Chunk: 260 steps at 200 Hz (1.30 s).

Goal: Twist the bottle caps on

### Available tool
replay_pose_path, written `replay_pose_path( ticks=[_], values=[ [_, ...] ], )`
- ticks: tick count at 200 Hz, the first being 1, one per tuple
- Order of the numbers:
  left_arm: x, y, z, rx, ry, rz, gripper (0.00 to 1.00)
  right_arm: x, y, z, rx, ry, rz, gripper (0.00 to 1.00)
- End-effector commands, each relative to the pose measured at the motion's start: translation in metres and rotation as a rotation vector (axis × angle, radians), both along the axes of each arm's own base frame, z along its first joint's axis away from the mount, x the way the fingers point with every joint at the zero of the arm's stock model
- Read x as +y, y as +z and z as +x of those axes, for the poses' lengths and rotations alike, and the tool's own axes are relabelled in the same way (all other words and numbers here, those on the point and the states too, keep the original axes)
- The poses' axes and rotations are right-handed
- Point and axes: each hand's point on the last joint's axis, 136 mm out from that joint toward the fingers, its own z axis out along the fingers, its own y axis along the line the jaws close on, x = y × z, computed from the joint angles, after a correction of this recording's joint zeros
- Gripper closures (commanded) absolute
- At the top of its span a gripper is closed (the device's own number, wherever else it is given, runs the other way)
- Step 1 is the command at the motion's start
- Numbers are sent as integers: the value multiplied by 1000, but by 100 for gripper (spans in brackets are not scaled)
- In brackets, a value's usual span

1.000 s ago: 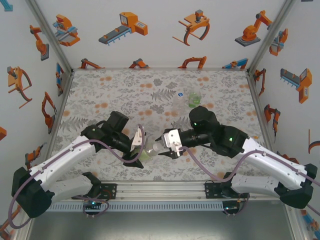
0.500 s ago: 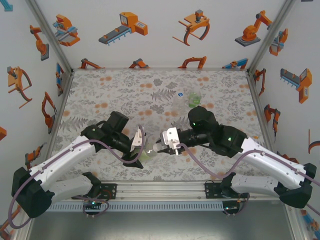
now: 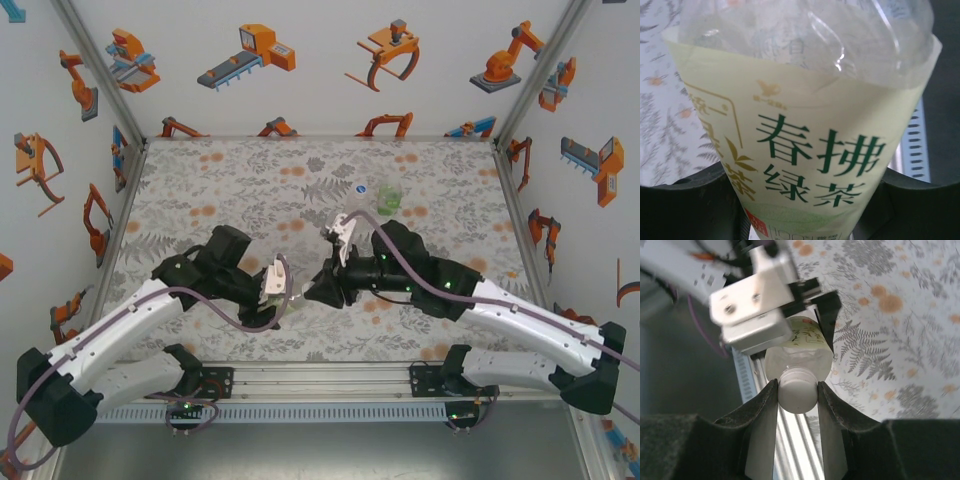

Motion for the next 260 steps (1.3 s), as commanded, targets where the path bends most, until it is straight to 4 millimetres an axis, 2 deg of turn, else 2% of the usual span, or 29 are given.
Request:
replay_pose_path(
  ticks=[1,22,42,101,110,116,135,149,211,226,260],
  values=[
    [-4,13,27,-143,100,-31,100,-15,-22,43,362,-425,43,100],
    [2,11,43,-198,182,0,100,-24,-34,52,570,-600,98,100],
    [6,11,51,-231,221,13,100,-25,-36,55,699,-665,181,100],
    [5,12,50,-222,219,5,99,-25,-32,57,716,-678,195,100],
    [4,12,50,-224,218,3,99,-24,-31,57,720,-673,194,84],
    [4,12,50,-222,219,2,99,-23,-31,56,723,-669,192,79],
    [5,12,50,-222,219,4,99,-20,-30,55,730,-654,187,75],
    [4,12,50,-222,218,4,99,-18,-30,54,735,-647,183,67],
    [4,12,49,-217,213,1,99,-10,-28,55,742,-626,188,58],
    [4,12,49,-219,214,1,99,-8,-28,56,744,-624,189,59],
    [3,12,49,-216,214,0,99,-9,-31,58,743,-634,189,72]
  ],
)
